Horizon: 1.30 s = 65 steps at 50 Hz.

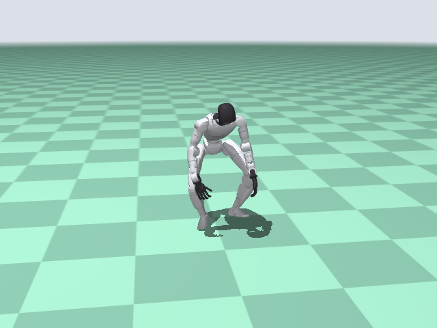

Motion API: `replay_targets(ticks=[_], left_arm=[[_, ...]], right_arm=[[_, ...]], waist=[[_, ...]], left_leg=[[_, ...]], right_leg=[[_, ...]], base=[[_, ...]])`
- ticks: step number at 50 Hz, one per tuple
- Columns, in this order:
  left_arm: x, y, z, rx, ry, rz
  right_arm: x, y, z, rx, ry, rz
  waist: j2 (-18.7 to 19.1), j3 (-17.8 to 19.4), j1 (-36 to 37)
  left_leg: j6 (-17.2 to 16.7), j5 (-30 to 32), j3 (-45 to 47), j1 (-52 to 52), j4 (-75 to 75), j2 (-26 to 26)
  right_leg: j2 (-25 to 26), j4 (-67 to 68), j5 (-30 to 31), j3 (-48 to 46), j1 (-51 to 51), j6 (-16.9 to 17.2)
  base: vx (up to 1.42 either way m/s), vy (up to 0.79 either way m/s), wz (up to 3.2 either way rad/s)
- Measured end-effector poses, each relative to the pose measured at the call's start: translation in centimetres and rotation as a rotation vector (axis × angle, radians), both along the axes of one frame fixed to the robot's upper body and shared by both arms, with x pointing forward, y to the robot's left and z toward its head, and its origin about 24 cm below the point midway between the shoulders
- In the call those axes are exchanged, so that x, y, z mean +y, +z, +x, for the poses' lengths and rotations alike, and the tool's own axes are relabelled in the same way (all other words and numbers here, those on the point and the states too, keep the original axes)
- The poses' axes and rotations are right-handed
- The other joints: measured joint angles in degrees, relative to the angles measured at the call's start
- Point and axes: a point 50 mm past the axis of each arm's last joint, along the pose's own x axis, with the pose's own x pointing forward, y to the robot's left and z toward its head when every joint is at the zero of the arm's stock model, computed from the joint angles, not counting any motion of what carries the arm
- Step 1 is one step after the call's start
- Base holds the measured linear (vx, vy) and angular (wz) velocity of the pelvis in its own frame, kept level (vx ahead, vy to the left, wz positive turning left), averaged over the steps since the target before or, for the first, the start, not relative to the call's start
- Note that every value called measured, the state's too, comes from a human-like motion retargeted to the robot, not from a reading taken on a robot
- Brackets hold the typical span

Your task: In place motions

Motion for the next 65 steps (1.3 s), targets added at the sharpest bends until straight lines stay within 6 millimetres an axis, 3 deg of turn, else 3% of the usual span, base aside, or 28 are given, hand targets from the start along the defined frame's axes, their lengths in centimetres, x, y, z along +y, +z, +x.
replay_targets(ticks=[3, 5, 10, 15, 22, 27, 31, 35, 37, 40, 43, 46, 49, 52, 55, 59, 62, 65], left_arm=[[-0.5, 2.7, 0.4, -0.100, -0.052, 0.067], [-0.4, 3.0, 0.2, -0.118, -0.081, 0.123], [-0.7, -0.5, -0.7, -0.028, -0.147, 0.165], [-0.3, -4.3, -2.1, 0.081, -0.186, 0.183], [1.8, -7.5, -3.6, 0.187, -0.148, 0.213], [3.0, -6.2, -3.3, 0.151, -0.107, 0.187], [4.8, -2.9, -2.4, 0.066, -0.041, 0.165], [6.9, 0.8, -1.9, -0.027, 0.028, 0.154], [7.9, 0.3, -2.2, -0.005, 0.066, 0.136], [8.4, -4.5, -3.6, 0.142, 0.094, 0.051], [9.1, -10.6, -6.7, 0.335, 0.116, 0.019], [9.3, -16.6, -10.9, 0.530, 0.182, 0.008], [7.8, -22.9, -16.6, 0.765, 0.297, -0.075], [5.0, -28.0, -23.5, 1.014, 0.414, -0.192], [3.3, -30.9, -31.2, 1.242, 0.408, -0.240], [1.5, -32.2, -39.9, 1.479, 0.459, -0.232], [0.1, -32.3, -44.3, 1.593, 0.477, -0.290], [0.0, -32.1, -46.2, 1.636, 0.455, -0.288]], right_arm=[[0.5, 2.2, 0.1, -0.024, 0.099, -0.070], [0.9, 2.5, -0.1, -0.032, 0.150, -0.111], [2.1, 0.2, -1.4, -0.011, 0.233, -0.098], [2.6, -2.9, -2.8, 0.076, 0.299, -0.039], [2.7, -4.5, -3.5, 0.108, 0.325, -0.070], [2.7, -3.3, -2.9, 0.074, 0.313, -0.066], [2.3, -0.3, -1.8, -0.009, 0.280, -0.053], [1.3, 3.2, -0.8, -0.110, 0.223, -0.064], [0.4, 2.8, -0.8, -0.105, 0.175, -0.069], [-1.3, -1.2, -1.5, -0.010, 0.067, -0.060], [-2.7, -7.3, -3.4, 0.123, -0.101, -0.013], [-4.2, -14.2, -7.0, 0.314, -0.354, 0.080], [-4.7, -20.9, -13.0, 0.577, -0.622, 0.212], [-4.3, -26.0, -20.4, 0.861, -0.839, 0.352], [-4.0, -28.6, -28.1, 1.137, -0.963, 0.408], [-4.1, -29.7, -36.4, 1.429, -0.997, 0.264], [-4.1, -29.7, -40.3, 1.543, -0.934, 0.134], [-4.3, -29.6, -42.0, 1.607, -0.850, 0.054]], waist=[[0.32, 0.99, 0.58], [1.91, 1.45, 1.22], [2.92, 1.45, 3.52], [2.75, 1.45, 4.41], [1.97, 1.45, 3.08], [1.69, 1.45, 3.02], [1.38, 1.45, 3.42], [1.35, 1.45, 3.57], [2.19, 1.45, 3.75], [3.10, 1.45, 4.16], [4.42, 1.45, 3.38], [5.05, 1.45, 1.88], [3.91, 1.13, 1.04], [2.63, 0.35, 1.36], [2.16, -1.78, 1.05], [2.31, -6.01, -2.13], [2.13, -9.37, -4.20], [2.74, -12.08, -5.72]], left_leg=[[0.60, -2.08, -2.16, -6.20, 9.48, 1.80], [1.45, -3.90, -4.82, -9.59, 16.20, 3.39], [5.48, -9.20, -6.73, -10.36, 29.73, 6.16], [10.33, -10.02, -6.82, -10.36, 38.02, 6.53], [12.13, -10.03, -7.46, -10.36, 42.73, 6.00], [11.01, -9.88, -7.20, -10.36, 39.19, 5.79], [8.92, -7.18, -6.72, -10.36, 30.62, 6.20], [5.36, -2.54, -6.63, -10.17, 18.49, 6.19], [2.49, -0.43, -7.77, -7.28, 12.17, 6.46], [-1.88, 1.99, -8.02, 2.37, 1.75, 6.69], [-4.49, 4.51, -6.41, 14.90, -11.08, 6.01], [-5.43, 8.49, -2.40, 27.90, -25.85, 4.00], [-5.46, 13.89, 3.36, 41.21, -41.59, -0.09], [-5.39, 18.61, 7.17, 53.87, -56.37, -5.08], [-5.83, 21.43, 10.29, 64.00, -66.84, -8.06], [-6.53, 24.16, 9.92, 71.56, -74.80, -11.10], [-6.50, 24.99, 9.21, 75.21, -78.36, -13.26], [-6.59, 24.61, 8.37, 76.82, -79.23, -13.43]], right_leg=[[-0.09, 8.87, -2.54, 0.20, -5.64, -2.62], [0.28, 14.51, -4.41, -0.90, -6.77, -3.74], [1.50, 28.73, -9.50, -1.21, -7.26, -6.41], [-0.17, 39.11, -12.15, -0.63, -7.22, -9.10], [-0.53, 45.30, -14.61, 1.56, -6.87, -9.16], [0.59, 41.10, -13.64, 0.81, -7.26, -9.14], [2.35, 31.51, -9.97, -0.93, -7.22, -8.59], [4.51, 17.26, -4.15, -1.74, -6.11, -5.09], [6.00, 9.23, -1.68, -2.69, -1.70, -2.99], [8.72, -3.07, 1.72, -3.43, 8.63, -0.36], [10.83, -16.54, 5.31, -4.50, 21.03, 1.75], [11.89, -31.16, 9.99, -5.90, 33.47, 3.21], [11.38, -44.32, 14.36, -6.93, 44.60, 4.33], [11.29, -54.45, 17.51, -7.81, 54.66, 5.41], [12.32, -62.23, 19.85, -8.28, 63.22, 6.96], [12.31, -68.23, 21.49, -10.78, 71.01, 8.02], [12.23, -70.71, 21.93, -12.36, 74.82, 8.45], [12.70, -72.55, 22.54, -13.62, 77.13, 8.93]], base=[[-0.04, 0.00, -0.28], [0.01, -0.01, -0.50], [0.04, 0.00, -0.57], [0.02, -0.05, -0.04], [-0.03, -0.01, 0.16], [0.02, -0.05, -0.01], [-0.06, -0.12, -0.10], [-0.10, -0.04, -0.12], [-0.05, 0.02, -0.21], [0.07, 0.05, -0.27], [0.25, 0.03, -0.03], [0.28, 0.06, 0.26], [0.34, 0.03, 0.29], [0.32, 0.02, 0.07], [0.39, 0.06, -0.05], [0.38, 0.18, 0.24], [0.35, 0.12, 0.32], [0.22, 0.07, 0.22]])
